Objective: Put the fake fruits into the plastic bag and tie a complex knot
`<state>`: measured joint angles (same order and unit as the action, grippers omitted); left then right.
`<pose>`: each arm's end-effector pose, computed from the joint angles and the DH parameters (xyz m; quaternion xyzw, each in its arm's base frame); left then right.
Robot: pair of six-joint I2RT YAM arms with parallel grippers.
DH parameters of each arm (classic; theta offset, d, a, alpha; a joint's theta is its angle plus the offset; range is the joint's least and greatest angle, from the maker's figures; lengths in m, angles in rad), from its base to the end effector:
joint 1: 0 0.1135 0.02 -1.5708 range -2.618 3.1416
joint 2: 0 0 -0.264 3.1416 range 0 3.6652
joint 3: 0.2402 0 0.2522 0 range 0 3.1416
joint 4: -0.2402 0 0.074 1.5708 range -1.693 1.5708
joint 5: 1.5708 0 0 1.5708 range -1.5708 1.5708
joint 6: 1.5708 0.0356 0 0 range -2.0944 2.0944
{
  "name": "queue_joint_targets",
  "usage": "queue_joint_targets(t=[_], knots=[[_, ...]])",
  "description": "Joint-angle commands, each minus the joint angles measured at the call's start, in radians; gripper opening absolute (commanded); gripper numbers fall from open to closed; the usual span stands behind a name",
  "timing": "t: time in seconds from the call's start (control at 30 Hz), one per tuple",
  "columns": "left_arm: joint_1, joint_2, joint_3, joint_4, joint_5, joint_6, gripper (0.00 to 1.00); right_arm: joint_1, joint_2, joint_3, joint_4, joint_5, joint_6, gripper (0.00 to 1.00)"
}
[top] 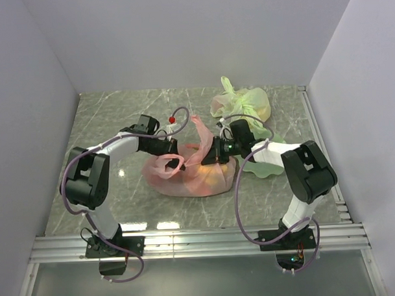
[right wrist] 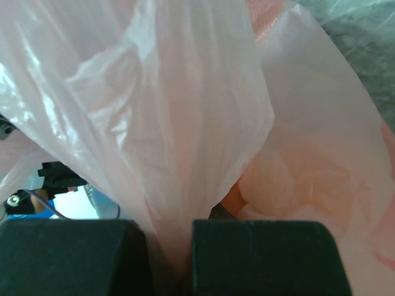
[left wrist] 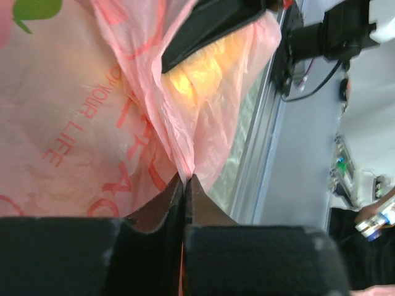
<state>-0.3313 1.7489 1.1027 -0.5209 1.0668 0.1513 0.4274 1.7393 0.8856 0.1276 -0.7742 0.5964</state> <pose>0.3060 -0.1382 0.1899 0.3006 0.7948 -0.5116 0.1272 0.3035 0.1656 0.1625 -0.0829 0.8547 0.4861 0.1623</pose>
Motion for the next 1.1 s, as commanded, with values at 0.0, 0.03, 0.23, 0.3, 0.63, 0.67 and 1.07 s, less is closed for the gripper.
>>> queue_joint_targets(t=[0.0, 0.03, 0.23, 0.3, 0.63, 0.67, 1.07], knots=[[0.006, -0.064, 0.011, 0.073, -0.022, -0.144, 0.14, -0.012, -0.043, 0.036, -0.081, 0.052, -0.066, 0.0], [0.006, -0.072, 0.016, 0.076, -0.031, -0.189, 0.29, -0.012, -0.044, 0.045, -0.097, 0.053, -0.081, 0.0], [0.107, -0.227, 0.115, 0.056, -0.07, -0.106, 0.85, 0.002, -0.053, 0.084, -0.175, 0.046, -0.176, 0.0], [0.145, -0.287, 0.19, -0.031, -0.047, -0.035, 0.91, 0.004, -0.057, 0.084, -0.183, 0.043, -0.191, 0.0], [0.221, -0.474, 0.347, -0.85, -0.037, 0.958, 0.99, 0.007, -0.073, 0.114, -0.201, 0.043, -0.263, 0.0], [0.218, -0.529, 0.294, -0.849, -0.057, 0.981, 0.99, 0.007, -0.073, 0.119, -0.209, 0.042, -0.267, 0.0], [-0.004, -0.871, -0.101, -0.434, -0.266, 1.226, 0.99, 0.007, -0.061, 0.136, -0.233, 0.024, -0.3, 0.0]])
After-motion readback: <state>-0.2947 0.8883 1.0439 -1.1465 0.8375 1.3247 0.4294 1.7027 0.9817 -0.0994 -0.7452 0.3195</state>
